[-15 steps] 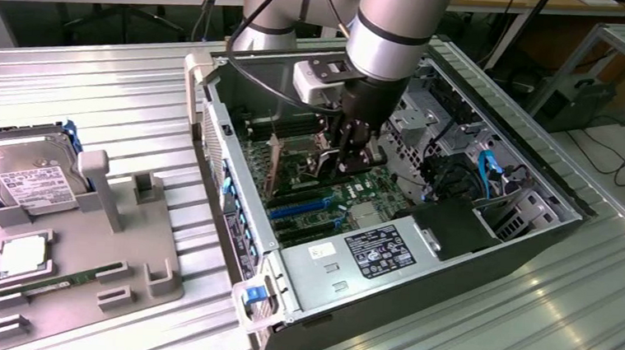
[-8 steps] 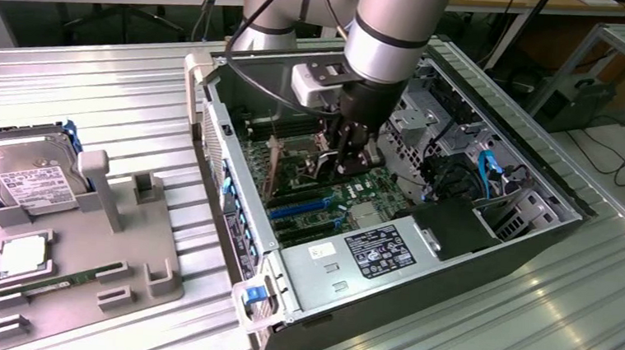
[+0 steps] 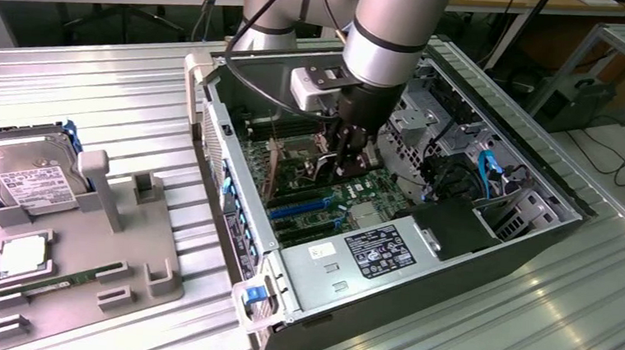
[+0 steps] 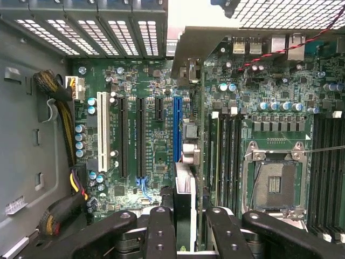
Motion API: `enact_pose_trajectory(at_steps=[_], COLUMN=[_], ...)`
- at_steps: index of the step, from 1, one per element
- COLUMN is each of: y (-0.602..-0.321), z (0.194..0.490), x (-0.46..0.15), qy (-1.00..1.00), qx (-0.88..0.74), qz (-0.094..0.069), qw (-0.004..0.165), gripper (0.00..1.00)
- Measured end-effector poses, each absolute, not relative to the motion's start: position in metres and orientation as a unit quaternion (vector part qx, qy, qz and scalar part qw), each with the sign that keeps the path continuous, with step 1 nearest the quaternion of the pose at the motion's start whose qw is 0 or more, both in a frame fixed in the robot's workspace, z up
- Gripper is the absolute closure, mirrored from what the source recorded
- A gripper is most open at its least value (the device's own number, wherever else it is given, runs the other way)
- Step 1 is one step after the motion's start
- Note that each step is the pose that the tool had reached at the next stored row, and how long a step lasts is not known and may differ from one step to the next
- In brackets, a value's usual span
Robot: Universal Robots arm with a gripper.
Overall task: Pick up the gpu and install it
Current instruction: 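Insert the gpu into the slot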
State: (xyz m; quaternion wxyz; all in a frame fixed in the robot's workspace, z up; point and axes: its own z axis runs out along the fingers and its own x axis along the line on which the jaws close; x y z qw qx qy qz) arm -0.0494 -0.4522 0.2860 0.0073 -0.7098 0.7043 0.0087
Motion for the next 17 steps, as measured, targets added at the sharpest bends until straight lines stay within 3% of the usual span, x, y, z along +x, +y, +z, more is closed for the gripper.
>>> enact_pose_trajectory(at_steps=[17], y=[-0.4522], z=[0.2760], x=[-0.0494], qy=[0.704], qx=[-0.710], qz=[0.009], qw=[0.007], gripper=[0.73])
